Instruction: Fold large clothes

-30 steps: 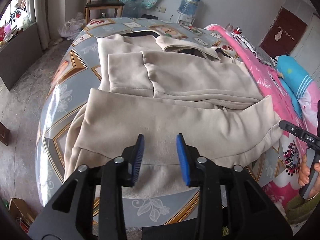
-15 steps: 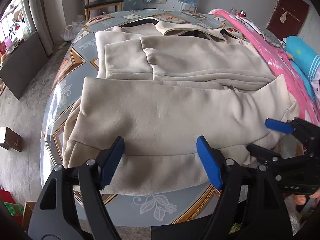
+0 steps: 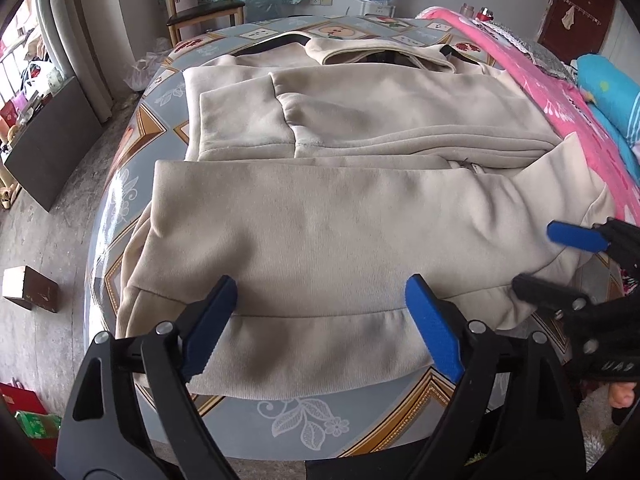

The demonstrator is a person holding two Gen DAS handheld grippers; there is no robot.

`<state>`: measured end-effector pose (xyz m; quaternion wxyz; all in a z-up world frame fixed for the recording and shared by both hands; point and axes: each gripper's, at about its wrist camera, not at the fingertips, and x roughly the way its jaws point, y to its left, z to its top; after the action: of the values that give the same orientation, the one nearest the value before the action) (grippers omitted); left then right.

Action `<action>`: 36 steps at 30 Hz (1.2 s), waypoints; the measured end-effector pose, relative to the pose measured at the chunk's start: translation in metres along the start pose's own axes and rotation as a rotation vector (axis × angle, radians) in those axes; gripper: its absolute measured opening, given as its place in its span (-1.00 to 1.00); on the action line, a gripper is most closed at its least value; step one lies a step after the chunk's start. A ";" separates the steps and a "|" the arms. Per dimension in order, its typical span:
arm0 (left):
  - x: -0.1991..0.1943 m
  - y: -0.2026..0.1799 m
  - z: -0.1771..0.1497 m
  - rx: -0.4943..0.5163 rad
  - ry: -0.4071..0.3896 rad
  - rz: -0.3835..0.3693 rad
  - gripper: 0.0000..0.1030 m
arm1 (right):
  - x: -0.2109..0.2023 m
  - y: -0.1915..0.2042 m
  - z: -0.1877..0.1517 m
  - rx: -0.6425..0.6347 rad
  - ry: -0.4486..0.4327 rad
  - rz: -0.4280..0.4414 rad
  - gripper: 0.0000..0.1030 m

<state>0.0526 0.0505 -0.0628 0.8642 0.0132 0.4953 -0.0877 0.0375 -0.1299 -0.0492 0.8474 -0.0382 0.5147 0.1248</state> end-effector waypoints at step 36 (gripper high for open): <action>-0.008 0.095 0.010 -0.187 0.006 -0.018 -0.09 | 0.015 -0.032 0.003 0.115 -0.016 0.088 0.48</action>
<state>0.0721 0.1438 -0.0568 0.8592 -0.0716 0.5042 -0.0487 0.0547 -0.1579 -0.0634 0.8461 0.0340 0.5152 0.1324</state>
